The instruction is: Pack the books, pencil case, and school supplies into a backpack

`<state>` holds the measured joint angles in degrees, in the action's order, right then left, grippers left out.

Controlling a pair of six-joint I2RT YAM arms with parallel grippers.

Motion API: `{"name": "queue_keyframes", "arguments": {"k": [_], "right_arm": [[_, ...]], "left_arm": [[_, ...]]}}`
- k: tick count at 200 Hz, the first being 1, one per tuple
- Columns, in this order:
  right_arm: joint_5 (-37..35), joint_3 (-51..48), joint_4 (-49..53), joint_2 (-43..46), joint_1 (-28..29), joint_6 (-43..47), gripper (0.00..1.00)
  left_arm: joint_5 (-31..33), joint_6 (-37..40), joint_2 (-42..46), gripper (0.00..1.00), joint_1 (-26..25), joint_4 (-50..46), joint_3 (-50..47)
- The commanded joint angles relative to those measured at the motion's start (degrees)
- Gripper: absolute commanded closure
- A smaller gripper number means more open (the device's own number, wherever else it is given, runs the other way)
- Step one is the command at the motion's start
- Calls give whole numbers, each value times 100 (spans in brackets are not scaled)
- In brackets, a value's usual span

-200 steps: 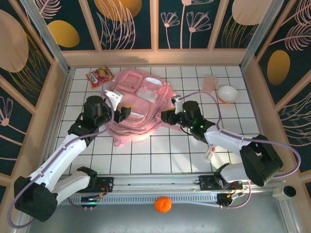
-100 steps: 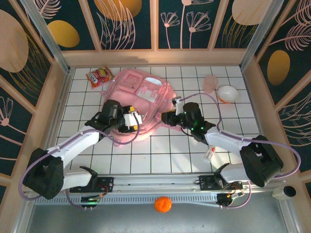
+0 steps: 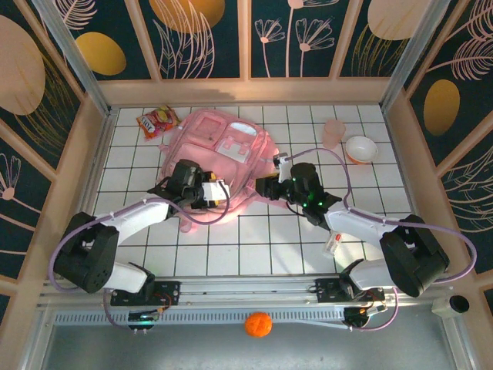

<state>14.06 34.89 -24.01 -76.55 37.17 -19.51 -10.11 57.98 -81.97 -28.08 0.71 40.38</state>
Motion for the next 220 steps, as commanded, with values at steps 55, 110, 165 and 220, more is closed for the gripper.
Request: {"name": "queue_keyframes", "arguments": {"k": [55, 110, 165, 220], "right_arm": [[131, -338, -474, -158, -54, 177, 60], [684, -103, -644, -484, -7, 446, 58], [510, 500, -482, -1224, 300, 851, 57], [312, 1055, -298, -1790, 291, 1130, 61]], "left_arm": [[-976, -688, 639, 100, 233, -517, 721], [-1304, -747, 1134, 100, 581, -648, 848], [-1484, -785, 1140, 100, 619, -590, 879], [-1609, -821, 1220, 100, 619, -520, 840]]}}
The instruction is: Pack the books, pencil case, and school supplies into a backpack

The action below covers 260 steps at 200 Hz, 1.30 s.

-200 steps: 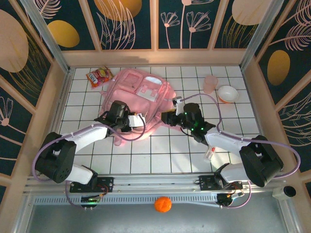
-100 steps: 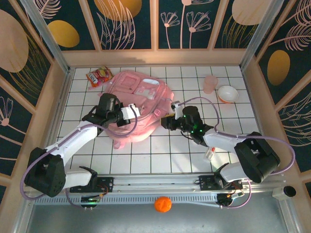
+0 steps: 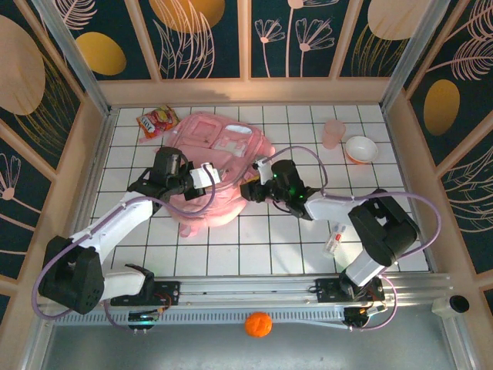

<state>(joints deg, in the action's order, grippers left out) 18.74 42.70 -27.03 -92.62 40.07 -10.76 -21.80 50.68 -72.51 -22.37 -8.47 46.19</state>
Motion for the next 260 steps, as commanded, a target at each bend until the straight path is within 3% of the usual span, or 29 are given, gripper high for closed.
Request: {"name": "queue_keyframes", "arguments": {"k": [1, 50, 99, 140, 171, 203, 260], "right_arm": [[-158, 283, 8, -194, 0, 262, 61], [-485, 439, 341, -294, -177, 111, 100], [-775, 507, 635, -288, -471, -240, 100], [-399, 455, 489, -198, -527, -39, 100], [-497, -165, 151, 389, -626, 35, 70], [234, -1043, -1016, 1113, -646, 453, 56], [922, -1382, -2020, 908, -602, 2259, 55]], "left_arm": [[-444, -87, 278, 100, 49, 398, 259], [-357, -86, 282, 100, 49, 356, 276], [-254, -40, 351, 100, 49, 250, 271], [-253, -116, 382, 100, 44, 276, 263], [-488, -467, 406, 100, 89, 530, 243], [-919, -927, 530, 100, 227, 902, 149], [-1313, -1122, 660, 100, 365, 1163, 4]]}}
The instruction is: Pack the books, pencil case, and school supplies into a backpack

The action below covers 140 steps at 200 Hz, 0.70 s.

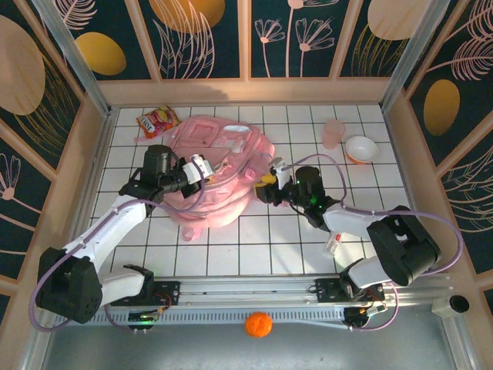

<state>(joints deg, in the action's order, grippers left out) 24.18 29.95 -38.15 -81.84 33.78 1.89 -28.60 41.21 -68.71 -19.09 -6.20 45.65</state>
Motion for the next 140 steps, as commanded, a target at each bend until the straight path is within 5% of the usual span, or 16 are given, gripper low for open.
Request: {"name": "queue_keyframes", "arguments": {"k": [1, 140], "right_arm": [[377, -110, -937, -176, 34, 1013, 55], [22, 641, -1370, -1173, 286, 1685, 57]], "left_arm": [[-636, -175, 279, 100, 33, 940, 58], [-913, -175, 253, 100, 37, 1011, -37]]}}
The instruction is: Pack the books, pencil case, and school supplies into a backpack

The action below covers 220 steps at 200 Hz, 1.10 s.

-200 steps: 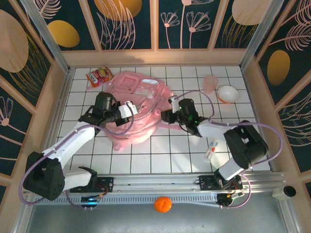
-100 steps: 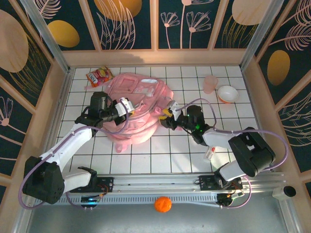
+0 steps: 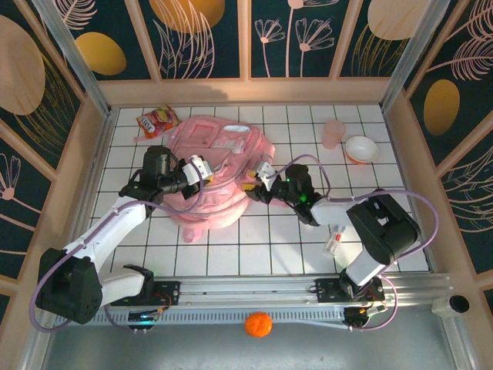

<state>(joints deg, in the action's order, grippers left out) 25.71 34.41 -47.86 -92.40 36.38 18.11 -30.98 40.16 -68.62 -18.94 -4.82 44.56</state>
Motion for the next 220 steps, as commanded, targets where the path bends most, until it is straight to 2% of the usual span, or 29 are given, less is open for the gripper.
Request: {"name": "queue_keyframes", "arguments": {"k": [1, 56, 84, 118, 134, 195, 220], "right_arm": [[-138, 195, -404, -131, 27, 58, 57], [-161, 473, -479, -385, 17, -333, 60], [-59, 648, -399, -570, 18, -498, 65], [-376, 604, -347, -557, -81, -813, 91], [-608, 550, -259, -491, -195, -978, 100], [-1029, 795, 158, -610, -465, -1758, 100], [-1156, 934, 228, -748, -801, -2220, 100]], "left_arm": [[-678, -74, 244, 100, 22, 875, 71], [-810, -72, 218, 100, 22, 892, 57], [-856, -55, 216, 100, 22, 860, 54], [-761, -15, 236, 100, 20, 815, 67], [-677, 42, 235, 100, 21, 731, 87], [-653, 287, 270, 100, 19, 476, 88], [-682, 493, 297, 100, 21, 280, 96]]}}
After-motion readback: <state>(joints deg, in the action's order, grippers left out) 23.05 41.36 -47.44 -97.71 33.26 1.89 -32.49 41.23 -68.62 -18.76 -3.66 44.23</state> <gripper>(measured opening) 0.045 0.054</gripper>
